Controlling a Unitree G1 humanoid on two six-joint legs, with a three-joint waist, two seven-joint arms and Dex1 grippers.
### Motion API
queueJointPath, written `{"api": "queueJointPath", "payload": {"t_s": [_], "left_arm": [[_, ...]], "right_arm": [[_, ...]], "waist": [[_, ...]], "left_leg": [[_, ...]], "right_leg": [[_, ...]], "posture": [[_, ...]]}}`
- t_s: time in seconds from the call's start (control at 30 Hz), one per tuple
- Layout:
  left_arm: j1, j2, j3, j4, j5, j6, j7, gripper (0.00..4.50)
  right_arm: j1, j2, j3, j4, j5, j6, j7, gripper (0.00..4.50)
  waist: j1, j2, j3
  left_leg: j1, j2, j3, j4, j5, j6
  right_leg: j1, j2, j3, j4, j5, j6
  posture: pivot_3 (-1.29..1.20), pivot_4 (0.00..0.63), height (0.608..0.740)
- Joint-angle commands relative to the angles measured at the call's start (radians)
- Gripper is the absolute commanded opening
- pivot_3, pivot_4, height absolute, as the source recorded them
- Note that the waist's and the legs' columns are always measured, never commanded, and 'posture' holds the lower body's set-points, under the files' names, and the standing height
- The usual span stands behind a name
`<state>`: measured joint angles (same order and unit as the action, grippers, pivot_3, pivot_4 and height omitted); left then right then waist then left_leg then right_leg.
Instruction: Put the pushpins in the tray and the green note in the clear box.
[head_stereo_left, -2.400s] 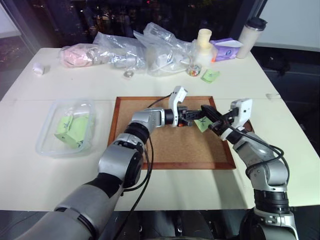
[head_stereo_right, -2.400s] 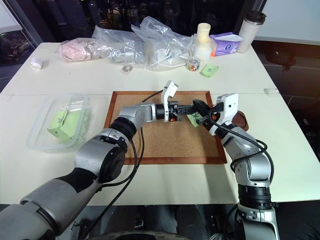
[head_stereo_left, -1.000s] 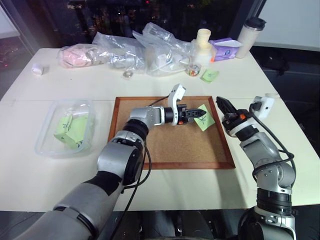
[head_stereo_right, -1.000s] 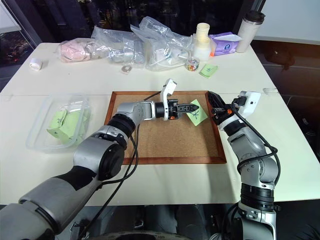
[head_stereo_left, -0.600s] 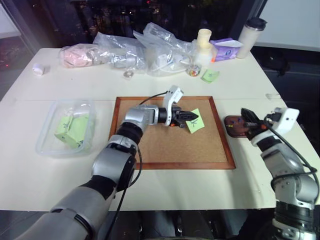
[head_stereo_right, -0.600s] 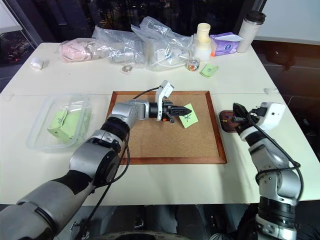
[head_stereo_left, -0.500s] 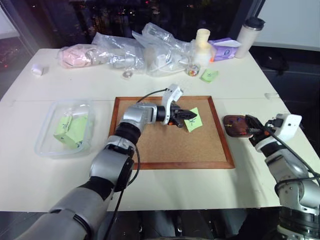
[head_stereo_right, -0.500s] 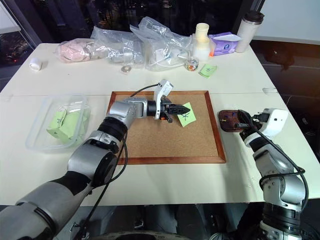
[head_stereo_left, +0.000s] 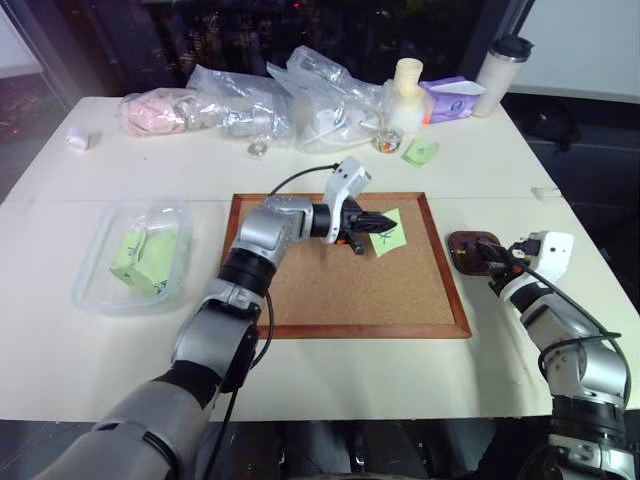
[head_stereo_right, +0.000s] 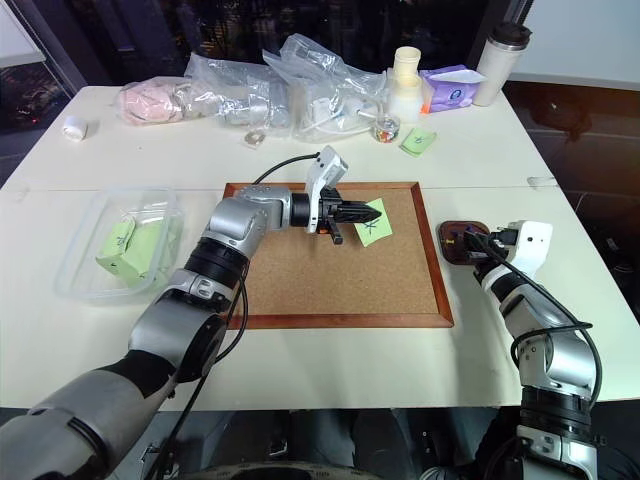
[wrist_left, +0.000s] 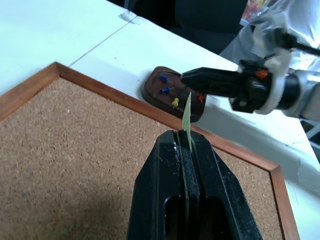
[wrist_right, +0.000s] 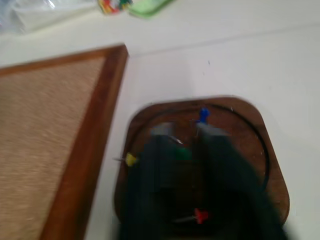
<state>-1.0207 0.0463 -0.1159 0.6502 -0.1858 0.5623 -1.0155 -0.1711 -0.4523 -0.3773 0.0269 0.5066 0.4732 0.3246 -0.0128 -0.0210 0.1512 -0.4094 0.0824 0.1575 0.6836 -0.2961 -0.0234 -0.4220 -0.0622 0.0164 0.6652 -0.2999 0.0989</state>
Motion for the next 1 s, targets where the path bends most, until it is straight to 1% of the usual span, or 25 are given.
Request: {"api": "queueJointPath", "payload": {"t_s": [0.03,0.1,0.13,0.43,0.53,0.6,0.7,0.77,0.83,0.87,0.97,1.0], "left_arm": [[-0.006,0.002,-0.004,-0.047,-0.015,-0.001,0.006,0.00],[-0.004,0.002,-0.004,-0.050,-0.017,-0.001,0.010,0.00],[-0.002,0.001,-0.004,-0.052,-0.018,0.000,0.011,0.00],[0.011,0.000,-0.003,-0.074,-0.025,0.008,0.016,0.00],[0.012,0.005,0.002,-0.087,-0.028,0.009,0.022,0.00],[0.016,0.028,0.020,-0.140,-0.031,0.018,0.052,0.00],[0.015,0.073,0.081,-0.243,-0.018,0.026,0.192,0.00],[-0.009,0.113,0.182,-0.325,-0.002,0.093,0.389,0.00],[-0.011,0.148,0.244,-0.399,0.018,0.160,0.530,0.00],[0.003,0.184,0.271,-0.447,0.046,0.214,0.600,0.00],[0.038,0.251,0.303,-0.541,0.093,0.324,0.732,0.00],[0.064,0.297,0.290,-0.571,0.138,0.377,0.772,0.00]], "right_arm": [[-0.011,-0.014,-0.021,-0.023,-0.003,-0.023,0.012,3.04],[-0.011,-0.005,-0.034,-0.030,0.006,-0.025,0.007,4.11],[-0.011,0.000,-0.043,-0.037,0.016,-0.024,0.005,4.45],[-0.023,0.061,-0.140,-0.093,0.162,0.032,-0.044,4.45],[-0.019,0.056,-0.143,-0.111,0.171,0.036,-0.049,4.45],[-0.011,0.016,-0.107,-0.177,0.153,0.039,-0.013,4.45],[-0.006,-0.062,-0.013,-0.320,0.151,0.086,0.065,4.45],[-0.051,-0.107,0.064,-0.430,0.235,0.169,0.130,4.45],[-0.092,-0.131,0.118,-0.494,0.297,0.230,0.173,4.45],[-0.125,-0.143,0.165,-0.515,0.316,0.259,0.206,4.45],[-0.179,-0.163,0.244,-0.538,0.339,0.308,0.261,4.45],[-0.198,-0.170,0.281,-0.540,0.333,0.317,0.288,4.45]], "waist": [[-0.001,0.000,0.000],[-0.001,0.000,0.000],[0.000,0.000,0.000],[0.000,0.000,0.000],[-0.001,0.000,0.000],[-0.001,0.001,0.000],[-0.008,0.003,0.001],[-0.013,0.003,0.001],[-0.023,0.003,0.001],[-0.023,0.003,0.001],[-0.022,0.002,0.001],[-0.017,0.002,0.001]], "left_leg": [[0.000,0.000,0.000,0.000,0.000,0.000],[0.000,0.000,0.000,0.000,0.000,0.000],[0.000,0.000,0.000,0.000,0.000,0.000],[0.000,0.000,0.000,0.000,0.000,0.000],[0.000,0.000,0.000,0.000,0.000,0.000],[0.000,0.000,0.000,0.000,0.000,0.000],[0.000,0.000,0.000,0.000,0.000,0.000],[0.001,0.001,-0.001,0.000,0.000,0.000],[0.001,0.001,-0.005,0.000,0.000,-0.001],[0.001,0.001,-0.009,0.000,0.001,-0.001],[0.000,0.000,-0.013,0.000,0.001,-0.001],[0.000,0.000,-0.013,0.000,0.001,-0.001]], "right_leg": [[0.000,0.000,0.000,0.000,0.000,0.000],[0.000,0.000,0.000,0.000,0.000,0.000],[0.000,0.000,0.000,0.000,0.000,0.000],[0.000,0.000,0.000,0.000,0.000,0.000],[0.000,0.000,0.000,0.000,0.000,0.000],[0.000,0.000,0.000,0.000,0.000,0.000],[0.000,0.000,0.000,0.000,0.000,0.000],[0.000,0.001,0.001,0.001,0.000,0.000],[0.000,0.003,0.002,0.002,0.000,0.000],[0.000,0.003,0.002,0.002,0.000,0.000],[0.001,0.003,0.001,0.001,0.000,0.000],[0.001,0.003,0.001,0.001,0.000,0.000]], "posture": [[0.00,0.150,0.734],[0.00,0.150,0.734],[0.00,0.150,0.734],[0.00,0.150,0.734],[0.00,0.150,0.734],[0.00,0.150,0.734],[0.00,0.150,0.734],[0.00,0.150,0.734],[0.00,0.150,0.734],[0.00,0.150,0.734],[0.00,0.150,0.734],[0.00,0.150,0.734]]}}
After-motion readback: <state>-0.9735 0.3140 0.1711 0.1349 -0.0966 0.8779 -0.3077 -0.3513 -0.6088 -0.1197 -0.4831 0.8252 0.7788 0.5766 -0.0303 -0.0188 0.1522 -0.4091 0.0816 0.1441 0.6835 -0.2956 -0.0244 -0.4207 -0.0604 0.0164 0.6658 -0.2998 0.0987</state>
